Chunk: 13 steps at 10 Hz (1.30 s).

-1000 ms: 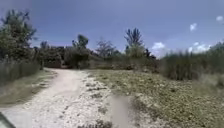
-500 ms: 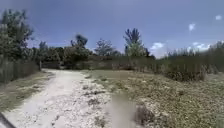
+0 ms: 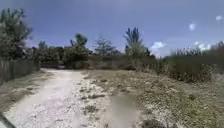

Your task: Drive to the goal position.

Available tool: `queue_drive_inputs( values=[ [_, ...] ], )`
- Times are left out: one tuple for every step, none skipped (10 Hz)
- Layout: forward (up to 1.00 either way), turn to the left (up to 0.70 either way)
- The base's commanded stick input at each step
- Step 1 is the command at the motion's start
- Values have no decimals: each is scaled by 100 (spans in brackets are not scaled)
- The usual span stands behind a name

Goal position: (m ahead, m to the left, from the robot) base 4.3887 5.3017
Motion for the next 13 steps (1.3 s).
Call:
queue_drive_inputs(
  values=[
    [50,0],
    [50,0],
    [50,0],
    [50,0],
    [50,0],
    [50,0],
    [50,0],
    [50,0],
    [50,0],
    [50,3],
    [50,28],
    [50,45],
    [50,50]
  ],
)
